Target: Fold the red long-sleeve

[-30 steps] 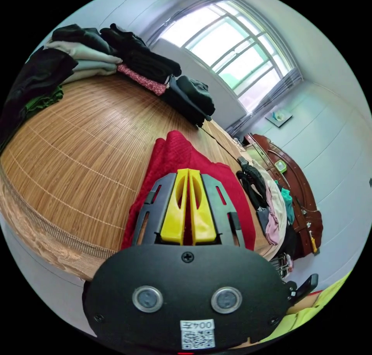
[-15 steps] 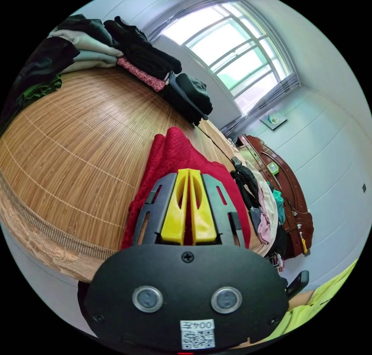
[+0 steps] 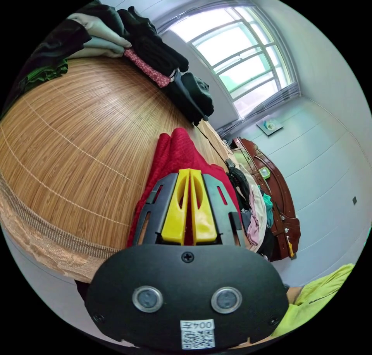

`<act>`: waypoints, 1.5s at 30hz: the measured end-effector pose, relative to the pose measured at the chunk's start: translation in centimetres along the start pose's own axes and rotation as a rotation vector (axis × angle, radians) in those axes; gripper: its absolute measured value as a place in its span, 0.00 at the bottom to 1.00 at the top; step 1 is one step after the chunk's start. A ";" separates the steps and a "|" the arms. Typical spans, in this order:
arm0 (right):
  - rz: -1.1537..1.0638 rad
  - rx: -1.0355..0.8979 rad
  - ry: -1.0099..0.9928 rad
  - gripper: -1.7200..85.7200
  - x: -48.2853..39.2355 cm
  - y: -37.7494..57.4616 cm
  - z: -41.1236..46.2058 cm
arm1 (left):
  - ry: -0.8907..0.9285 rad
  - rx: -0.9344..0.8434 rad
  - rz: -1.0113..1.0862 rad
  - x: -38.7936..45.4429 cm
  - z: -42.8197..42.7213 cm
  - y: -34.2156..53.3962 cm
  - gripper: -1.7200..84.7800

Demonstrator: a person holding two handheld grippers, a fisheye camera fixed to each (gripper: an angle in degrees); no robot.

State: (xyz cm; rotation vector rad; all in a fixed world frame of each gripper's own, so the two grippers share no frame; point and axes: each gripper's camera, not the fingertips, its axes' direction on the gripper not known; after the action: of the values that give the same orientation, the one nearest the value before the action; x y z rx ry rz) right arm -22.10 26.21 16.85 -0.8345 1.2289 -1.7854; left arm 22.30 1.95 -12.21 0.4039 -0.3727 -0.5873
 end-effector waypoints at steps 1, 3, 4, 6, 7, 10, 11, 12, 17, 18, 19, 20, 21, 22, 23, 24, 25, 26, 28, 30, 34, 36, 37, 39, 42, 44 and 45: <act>0.019 0.025 -0.020 0.08 0.2 0.5 -1.0 | 0.012 0.015 0.010 0.1 0.1 0.5 0.03; 0.048 0.044 -0.010 0.09 0.5 1.3 -2.8 | 0.039 0.054 0.010 0.2 0.0 1.3 0.02; 0.076 0.069 0.000 0.09 0.8 1.9 -4.0 | 0.055 0.086 -0.015 0.4 -0.4 1.8 0.02; 0.176 0.117 0.030 0.08 2.0 2.6 -5.7 | 0.075 0.117 -0.009 1.8 -1.1 2.4 0.02; 0.245 0.148 0.031 0.08 3.4 2.9 -6.3 | 0.053 0.133 0.035 3.6 -1.4 2.6 0.02; 0.466 0.216 -0.101 0.09 8.5 2.6 -5.1 | -0.070 0.104 0.165 8.9 0.7 2.5 0.02; 0.529 0.236 -0.143 0.10 10.5 1.8 -4.0 | -0.090 0.086 0.204 10.0 1.7 2.4 0.02; 0.552 0.245 -0.154 0.10 11.3 1.2 -3.3 | -0.148 0.047 0.291 12.1 3.9 2.1 0.02; 0.611 0.211 -0.189 0.09 14.4 -4.6 4.8 | -0.390 -0.028 0.408 13.8 13.1 0.7 0.02; 0.595 0.170 -0.228 0.09 14.2 -5.0 6.5 | -0.479 -0.112 0.371 11.8 15.6 0.4 0.02; 0.531 0.064 -0.288 0.09 12.6 -5.5 10.3 | -0.536 -0.230 0.277 8.7 17.7 0.4 0.02; 0.512 0.123 -0.242 0.08 10.7 -4.4 11.6 | -0.502 -0.228 0.250 7.7 17.8 0.4 0.02; 0.512 0.143 -0.213 0.08 10.0 -4.0 11.7 | -0.450 -0.215 0.184 6.2 17.9 0.4 0.02; 0.507 0.144 -0.196 0.08 9.2 -3.9 12.1 | -0.455 -0.236 0.184 6.0 18.8 0.6 0.02; 0.521 0.142 -0.198 0.08 8.9 -3.9 12.5 | -0.469 -0.242 0.193 6.2 19.3 0.8 0.02; 0.525 0.145 -0.199 0.08 8.7 -3.8 12.7 | -0.491 -0.240 0.208 6.5 20.1 1.3 0.02; 0.531 0.158 -0.206 0.08 8.5 -3.5 13.1 | -0.503 -0.233 0.217 6.6 20.6 2.0 0.02; 0.546 0.165 -0.234 0.08 8.8 -3.3 13.6 | -0.505 -0.231 0.219 6.7 20.8 2.2 0.02; 0.586 0.170 -0.287 0.07 9.9 -2.7 13.7 | -0.468 -0.226 0.215 6.6 21.1 3.1 0.02; 0.604 0.160 -0.291 0.07 10.4 -2.2 12.2 | -0.408 -0.214 0.194 7.1 20.1 3.3 0.02; 0.567 0.254 -0.277 0.07 6.2 0.9 8.1 | -0.538 -0.105 0.409 12.5 15.6 8.2 0.02; 0.494 0.174 -0.312 0.07 2.9 1.0 10.2 | -0.724 -0.150 0.538 12.6 16.8 11.9 0.02; 0.488 0.114 -0.315 0.07 1.0 1.2 12.5 | -0.812 -0.237 0.607 10.9 18.9 14.2 0.02; 0.509 0.152 -0.300 0.07 0.4 1.7 13.3 | -0.791 -0.103 0.634 9.7 18.2 16.4 0.02; 0.558 0.179 -0.329 0.07 1.8 1.7 11.5 | -0.775 -0.066 0.570 11.5 16.5 16.2 0.03; 0.553 0.227 -0.317 0.07 1.0 2.9 10.3 | -0.764 0.008 0.640 13.3 14.3 17.7 0.03; 0.536 0.223 -0.319 0.07 0.4 3.0 10.5 | -0.785 0.048 0.675 13.8 13.1 19.4 0.03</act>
State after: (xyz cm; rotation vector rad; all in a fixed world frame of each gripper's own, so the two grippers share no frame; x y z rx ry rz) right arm -12.63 20.75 17.30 -0.5646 0.9143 -1.2683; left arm 36.00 5.07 11.10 0.0557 -1.2204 -0.0446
